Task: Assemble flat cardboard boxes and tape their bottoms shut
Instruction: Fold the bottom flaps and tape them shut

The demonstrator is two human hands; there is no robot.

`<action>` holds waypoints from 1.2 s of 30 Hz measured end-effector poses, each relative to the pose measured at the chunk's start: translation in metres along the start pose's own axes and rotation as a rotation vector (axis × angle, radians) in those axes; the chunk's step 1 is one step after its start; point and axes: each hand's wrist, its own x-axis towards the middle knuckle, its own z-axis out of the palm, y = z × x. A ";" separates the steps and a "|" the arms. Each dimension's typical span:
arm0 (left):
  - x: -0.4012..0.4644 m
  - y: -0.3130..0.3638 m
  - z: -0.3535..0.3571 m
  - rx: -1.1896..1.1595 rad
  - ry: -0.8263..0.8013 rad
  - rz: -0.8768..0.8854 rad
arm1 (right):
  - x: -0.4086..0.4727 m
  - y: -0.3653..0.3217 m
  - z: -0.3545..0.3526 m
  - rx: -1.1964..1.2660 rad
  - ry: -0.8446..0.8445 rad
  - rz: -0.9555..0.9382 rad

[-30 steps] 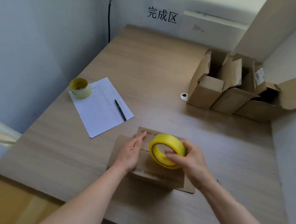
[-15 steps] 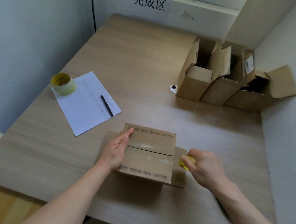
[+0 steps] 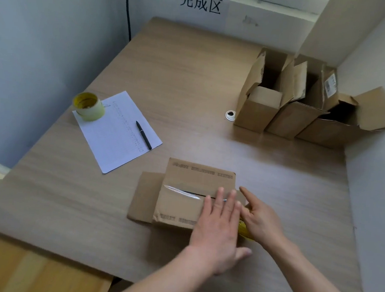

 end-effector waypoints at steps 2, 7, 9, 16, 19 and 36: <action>-0.002 -0.023 -0.004 0.009 0.068 0.033 | 0.001 0.002 -0.003 0.013 -0.008 0.030; -0.028 -0.105 -0.015 0.028 0.085 -0.180 | -0.011 -0.032 0.017 0.044 -0.022 -0.029; -0.027 -0.122 -0.024 -0.003 0.026 -0.101 | -0.025 -0.042 0.033 0.264 -0.065 -0.021; -0.003 -0.136 -0.063 -0.139 -0.140 0.225 | -0.066 -0.050 0.053 0.413 0.094 0.075; 0.007 -0.127 -0.066 -0.150 -0.150 0.281 | -0.063 -0.052 0.038 0.082 0.464 -0.124; -0.031 -0.075 0.010 -1.399 0.173 -0.517 | -0.023 -0.059 0.022 0.008 0.215 -0.269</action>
